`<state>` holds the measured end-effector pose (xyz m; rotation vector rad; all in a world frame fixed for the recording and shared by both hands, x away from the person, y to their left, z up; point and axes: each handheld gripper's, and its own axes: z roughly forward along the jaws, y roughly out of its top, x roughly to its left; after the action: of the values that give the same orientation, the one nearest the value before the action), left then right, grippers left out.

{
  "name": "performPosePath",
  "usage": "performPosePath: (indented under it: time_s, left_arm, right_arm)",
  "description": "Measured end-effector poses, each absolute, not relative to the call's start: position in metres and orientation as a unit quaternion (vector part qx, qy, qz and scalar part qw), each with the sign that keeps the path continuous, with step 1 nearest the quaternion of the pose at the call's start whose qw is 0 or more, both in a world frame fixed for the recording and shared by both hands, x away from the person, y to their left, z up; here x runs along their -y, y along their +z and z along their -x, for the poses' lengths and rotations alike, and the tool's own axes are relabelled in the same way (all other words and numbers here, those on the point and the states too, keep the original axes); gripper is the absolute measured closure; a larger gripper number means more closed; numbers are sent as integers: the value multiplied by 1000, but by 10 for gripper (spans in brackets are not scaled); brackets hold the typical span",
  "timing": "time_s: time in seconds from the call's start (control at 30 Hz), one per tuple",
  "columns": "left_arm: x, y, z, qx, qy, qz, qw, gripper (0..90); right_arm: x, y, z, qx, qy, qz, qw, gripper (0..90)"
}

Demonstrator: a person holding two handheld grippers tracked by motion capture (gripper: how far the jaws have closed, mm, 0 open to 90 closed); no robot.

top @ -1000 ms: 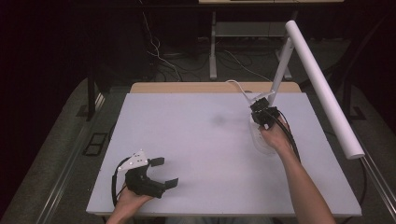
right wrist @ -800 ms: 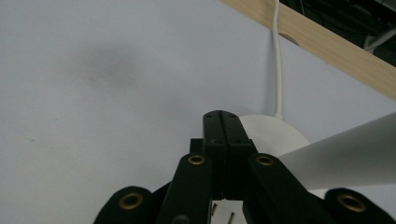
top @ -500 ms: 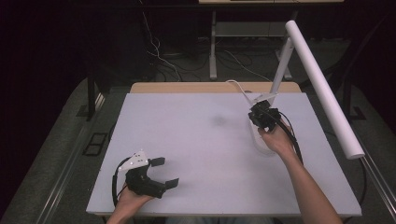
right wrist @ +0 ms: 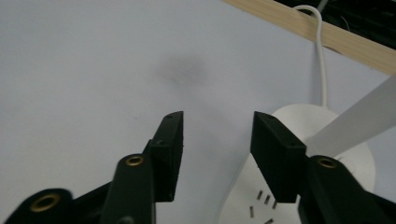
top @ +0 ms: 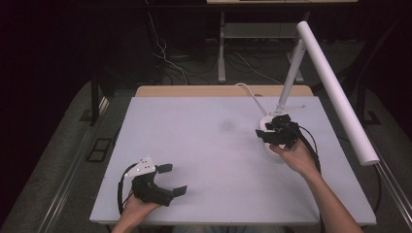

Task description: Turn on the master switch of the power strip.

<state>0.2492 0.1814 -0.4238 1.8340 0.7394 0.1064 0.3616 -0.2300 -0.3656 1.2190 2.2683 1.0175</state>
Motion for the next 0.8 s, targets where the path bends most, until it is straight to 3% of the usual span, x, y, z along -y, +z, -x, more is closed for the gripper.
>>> performPosePath:
  time_s: [0.23, 0.37, 0.47, 0.5, 0.8]
  left_arm:
    - [-180, -424, -250, -313, 44, -774, 548, 0]
    - [-180, -424, -250, -313, 44, -775, 547, 0]
    - [-179, -424, -250, -312, 44, -776, 546, 0]
    - [-179, -424, -250, -311, 44, -776, 547, 0]
    - [-179, -424, -250, -310, 45, -778, 545, 0]
  right_arm:
    - [242, -365, -342, -797, 379, -438, 171, 287]
    - [249, -368, -325, -798, 383, -437, 160, 109]
    - [252, -369, -318, -799, 387, -433, 157, 106]
    - [256, -372, -312, -797, 393, -432, 152, 18]
    - [270, -383, -290, -789, 413, -434, 135, 2]
